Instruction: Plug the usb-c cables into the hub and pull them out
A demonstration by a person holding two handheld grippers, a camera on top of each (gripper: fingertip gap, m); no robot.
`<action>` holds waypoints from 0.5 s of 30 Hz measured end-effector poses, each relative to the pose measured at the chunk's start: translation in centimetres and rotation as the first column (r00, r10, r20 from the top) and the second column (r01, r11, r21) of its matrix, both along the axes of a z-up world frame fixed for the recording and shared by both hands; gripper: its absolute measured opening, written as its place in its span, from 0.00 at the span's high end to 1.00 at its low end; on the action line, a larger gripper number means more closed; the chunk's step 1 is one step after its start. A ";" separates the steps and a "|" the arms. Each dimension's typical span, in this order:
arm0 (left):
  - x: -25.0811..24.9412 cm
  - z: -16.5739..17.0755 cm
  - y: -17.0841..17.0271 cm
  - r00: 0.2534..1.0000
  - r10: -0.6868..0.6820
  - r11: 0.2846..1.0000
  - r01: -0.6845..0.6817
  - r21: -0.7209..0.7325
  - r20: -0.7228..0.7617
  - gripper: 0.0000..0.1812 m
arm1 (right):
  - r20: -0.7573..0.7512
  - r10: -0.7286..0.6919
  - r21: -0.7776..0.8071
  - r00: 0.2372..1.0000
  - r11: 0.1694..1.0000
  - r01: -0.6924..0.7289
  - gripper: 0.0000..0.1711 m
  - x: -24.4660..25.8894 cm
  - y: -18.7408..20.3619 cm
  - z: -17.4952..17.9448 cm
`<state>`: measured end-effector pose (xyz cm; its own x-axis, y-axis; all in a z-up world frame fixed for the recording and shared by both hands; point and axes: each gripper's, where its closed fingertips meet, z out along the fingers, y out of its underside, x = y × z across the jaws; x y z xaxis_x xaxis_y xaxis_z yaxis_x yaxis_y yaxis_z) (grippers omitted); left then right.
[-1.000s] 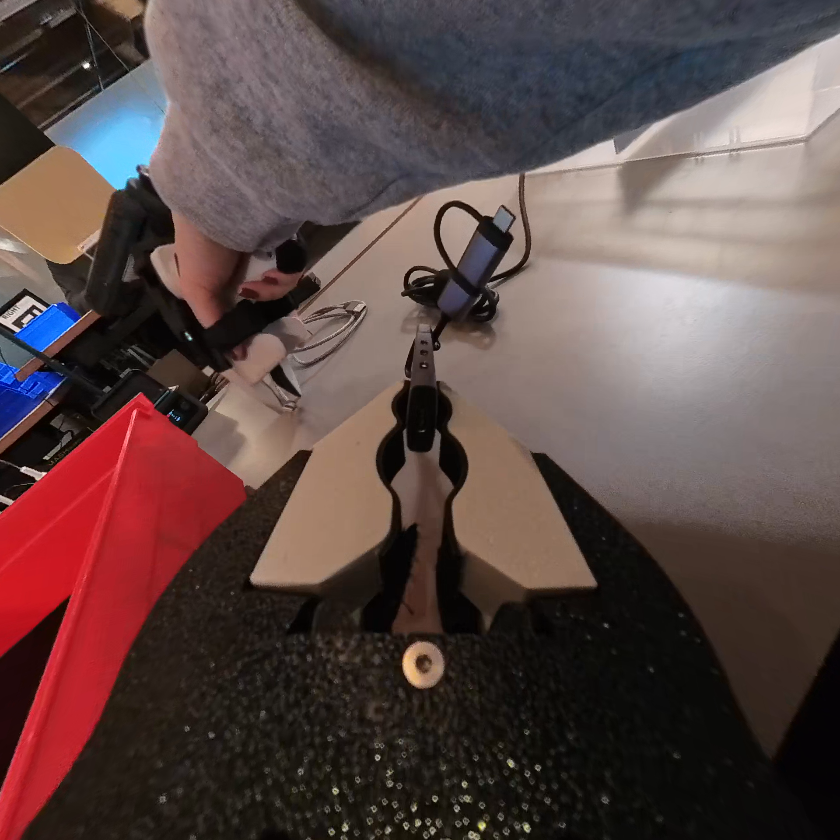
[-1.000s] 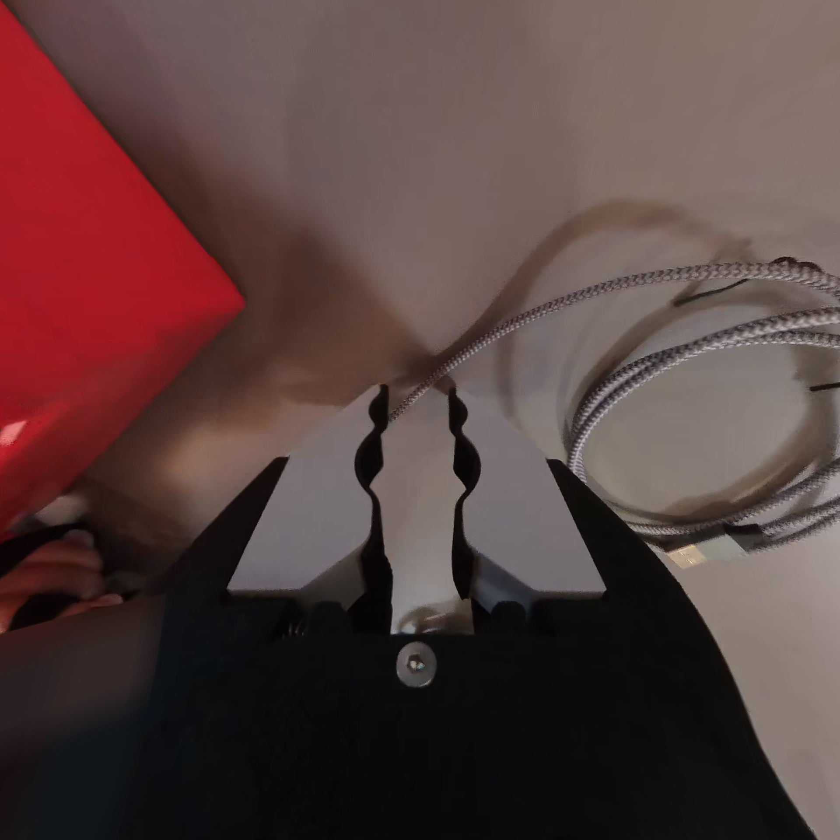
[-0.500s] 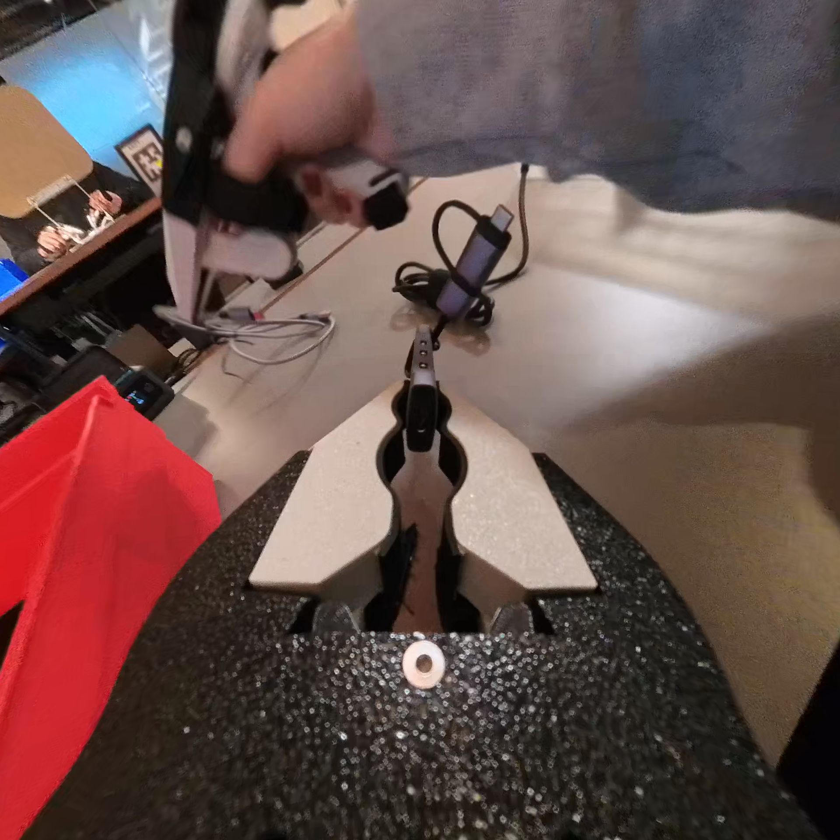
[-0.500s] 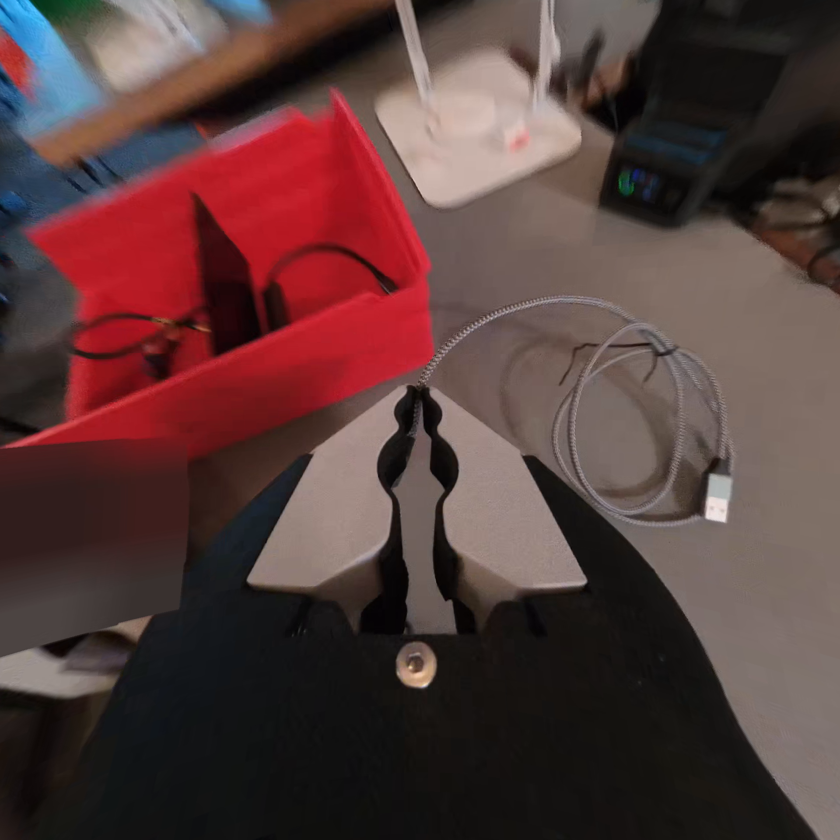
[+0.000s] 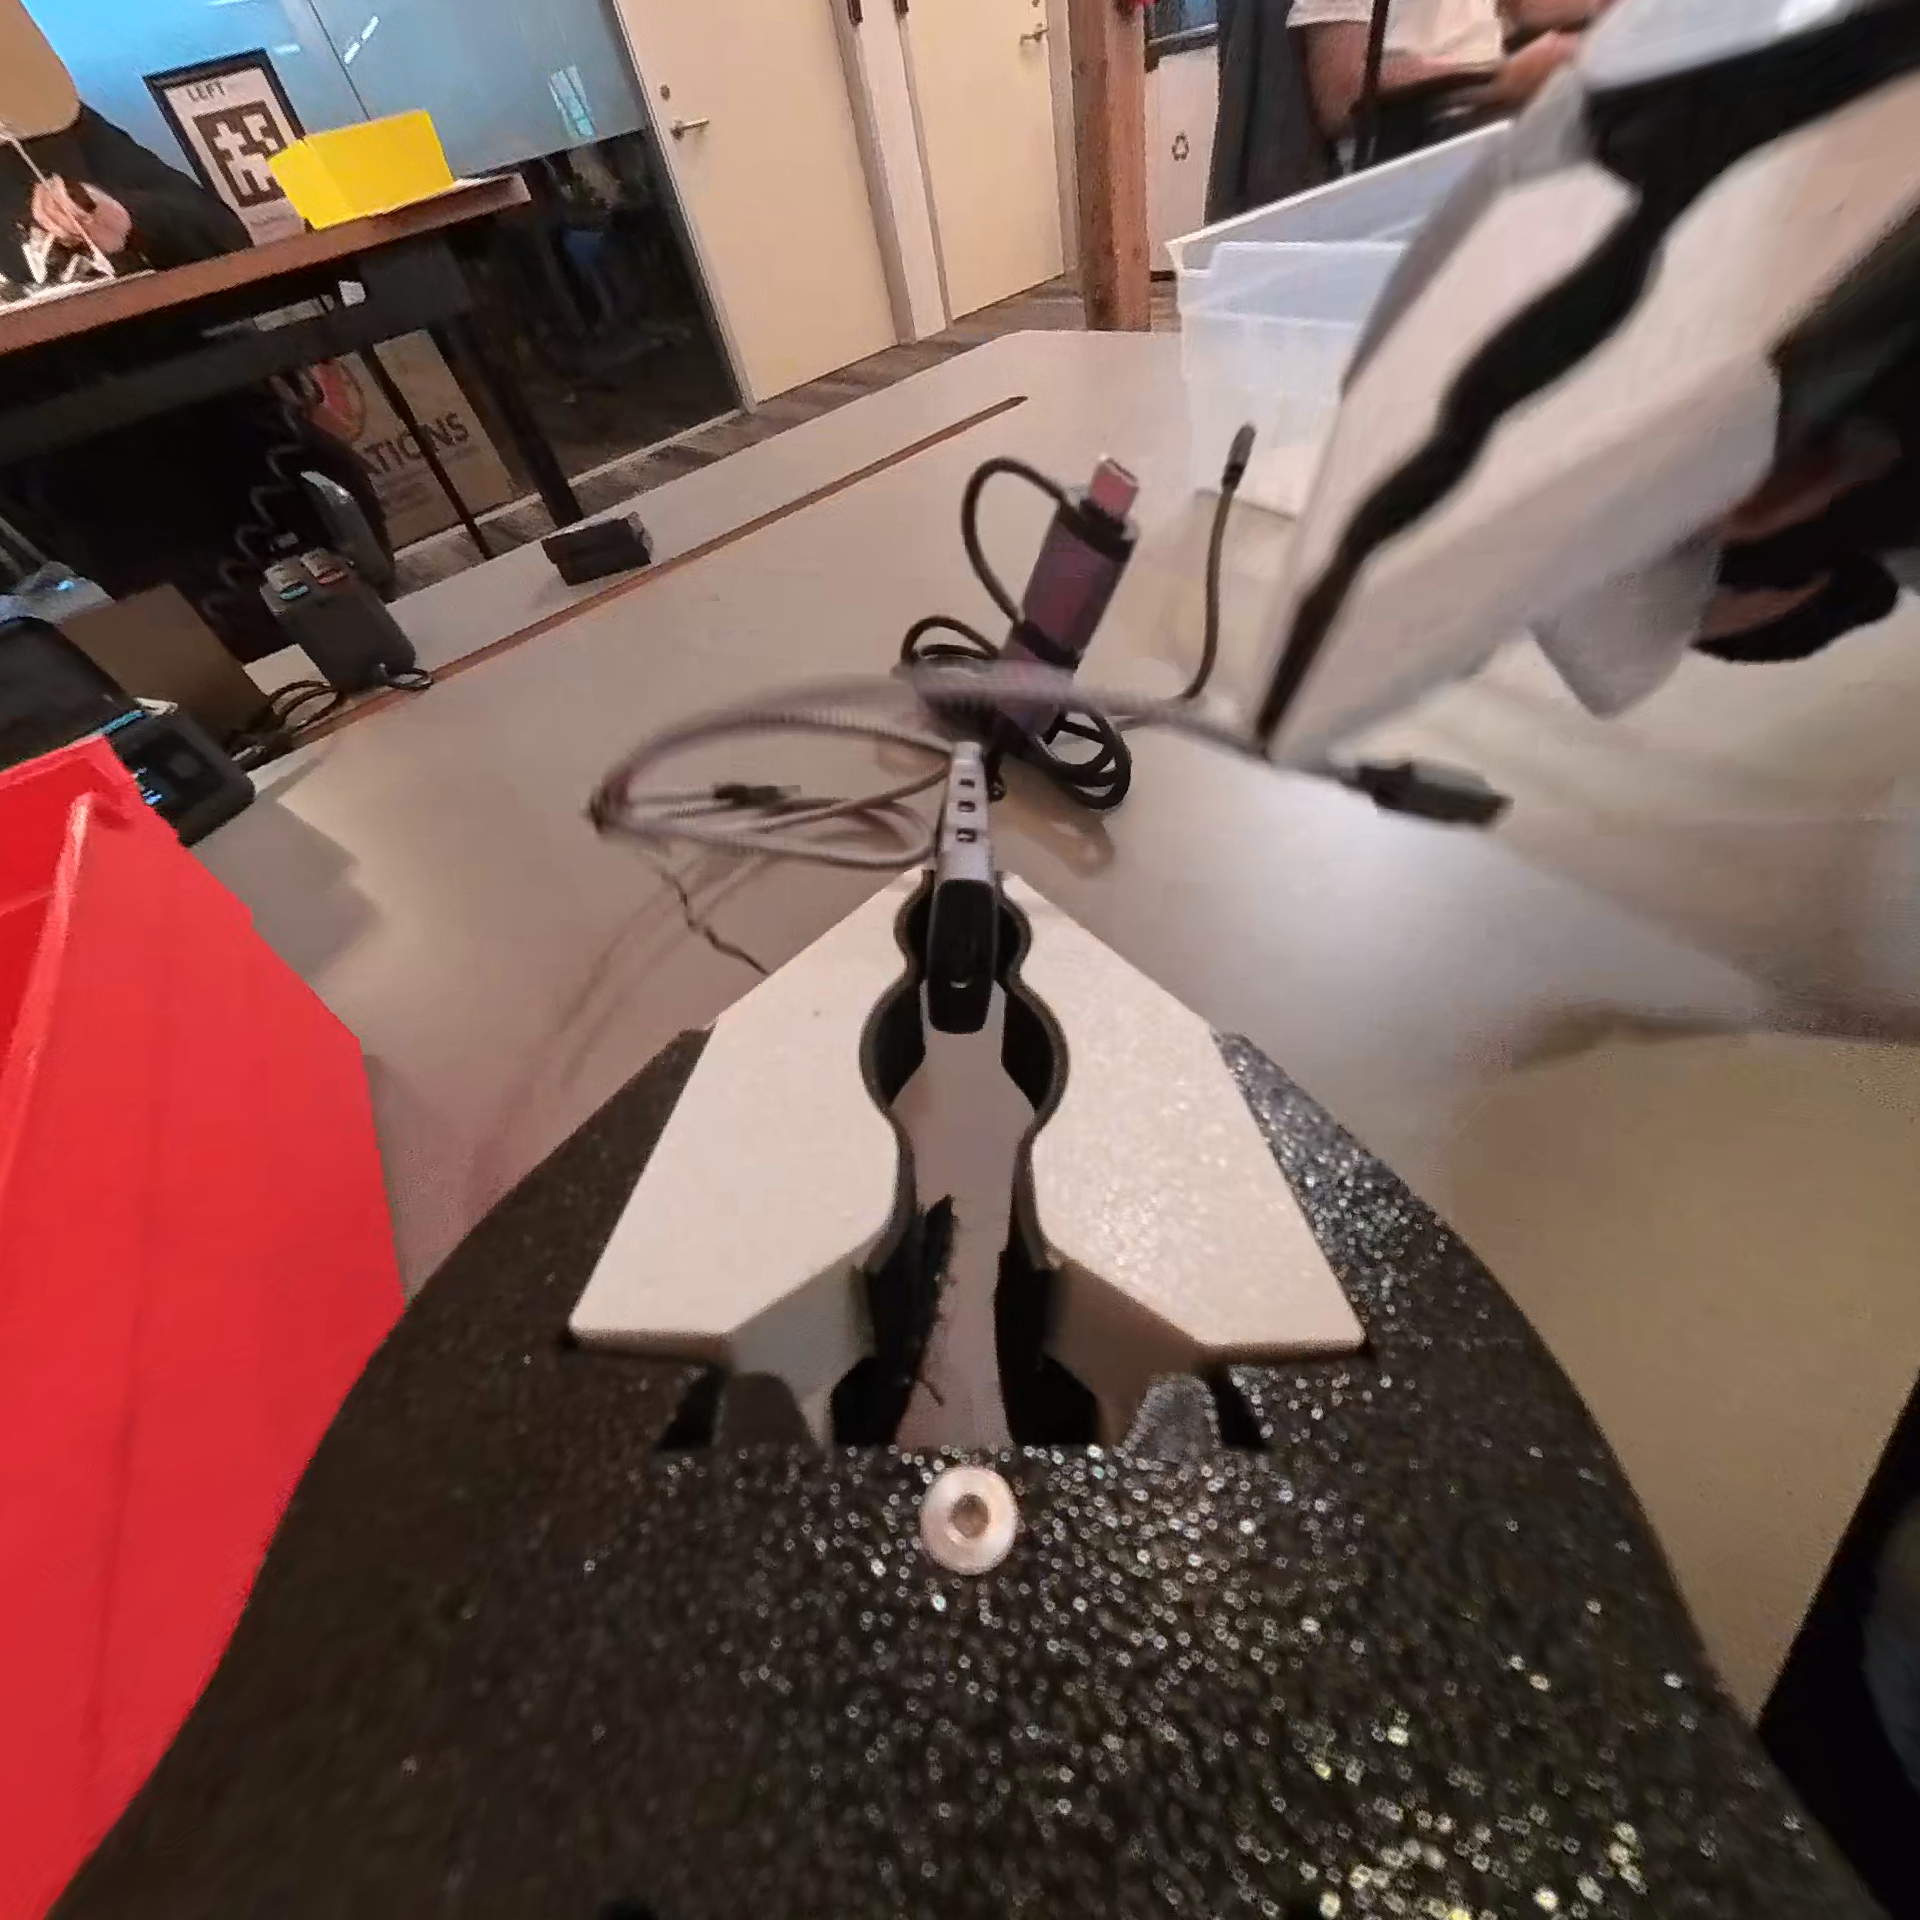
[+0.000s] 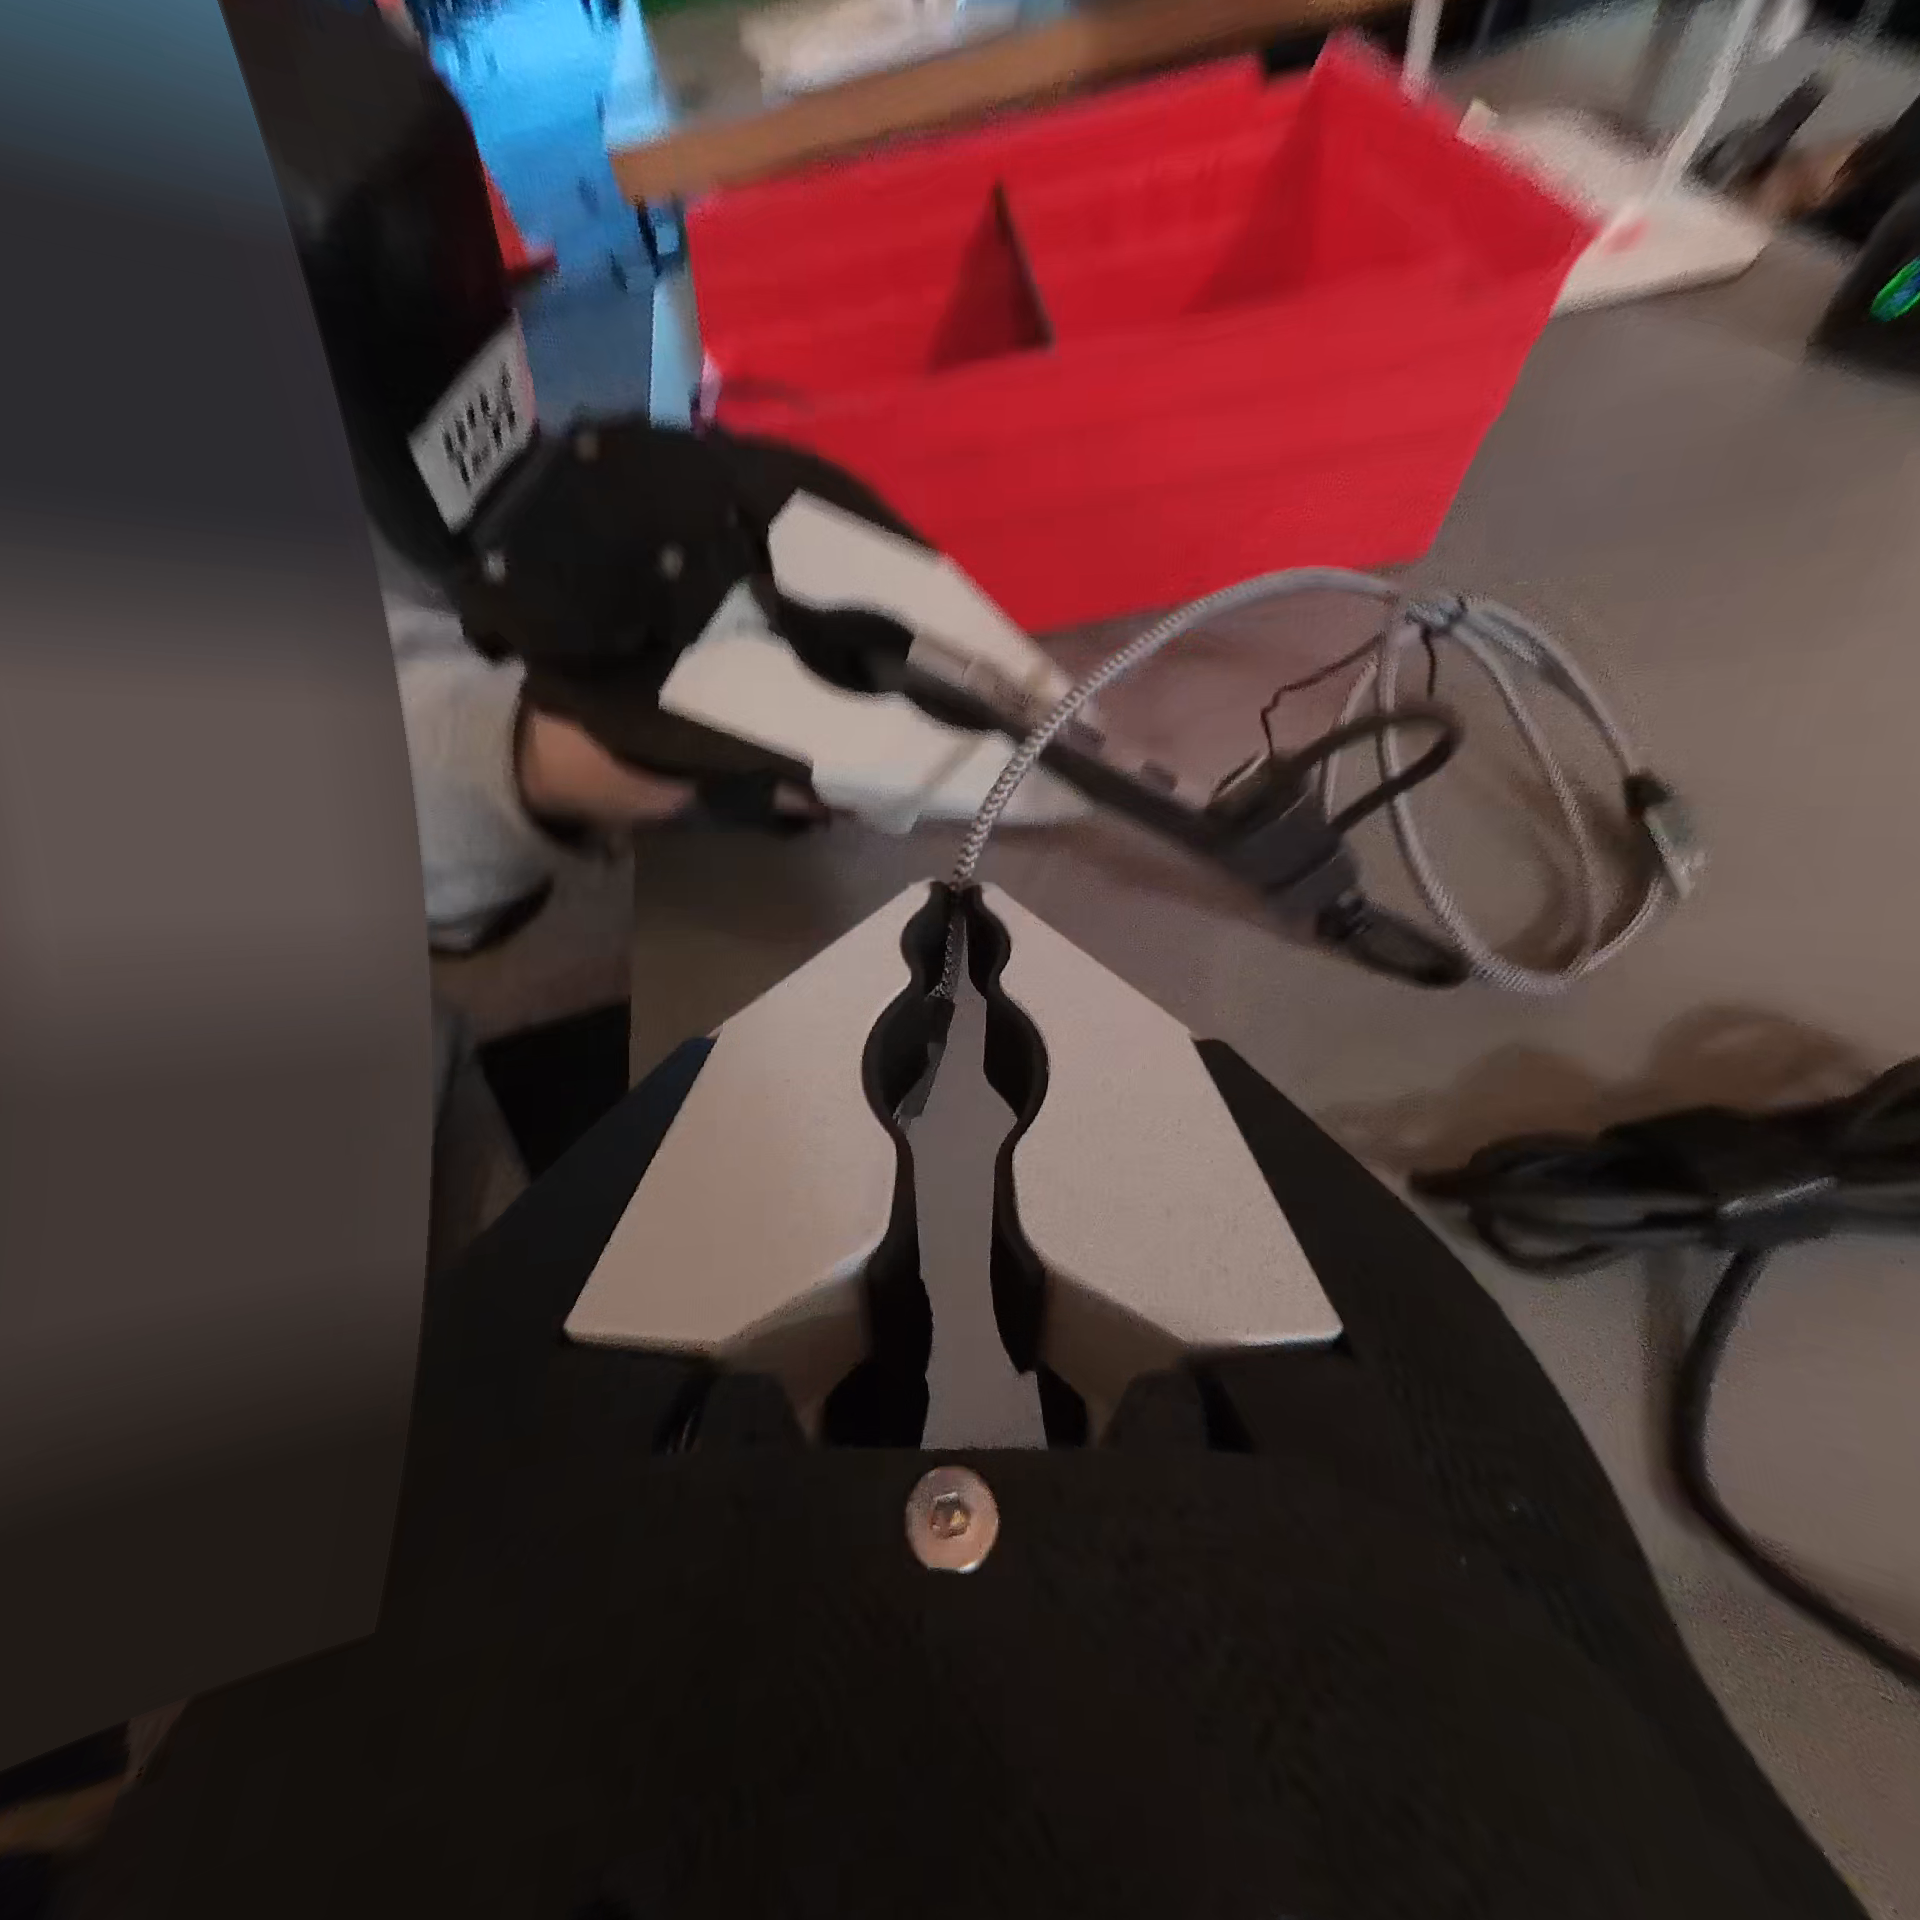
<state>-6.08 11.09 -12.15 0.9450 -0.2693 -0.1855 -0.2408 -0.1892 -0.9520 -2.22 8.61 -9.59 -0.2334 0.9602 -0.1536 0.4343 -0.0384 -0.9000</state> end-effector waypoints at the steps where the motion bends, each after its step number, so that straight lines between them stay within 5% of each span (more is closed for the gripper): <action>1: 0.2 0.0 0.0 1.000 -0.006 1.000 0.006 0.001 0.002 0.96 | 0.050 0.012 0.014 0.999 1.000 -0.013 1.00 0.4 -0.4 -1.1; 15: 2.0 -1.3 -0.5 0.979 -0.054 0.998 0.058 0.014 -0.196 0.96 | 0.435 0.094 -0.004 0.896 0.995 -0.103 0.92 2.5 -0.8 -8.0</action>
<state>-4.06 10.62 -13.43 0.8734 -0.3152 -0.3713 -0.4326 -0.1519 -0.8887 0.26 7.78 -17.55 -0.2410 0.9394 -0.2437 0.7825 0.0396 -0.6214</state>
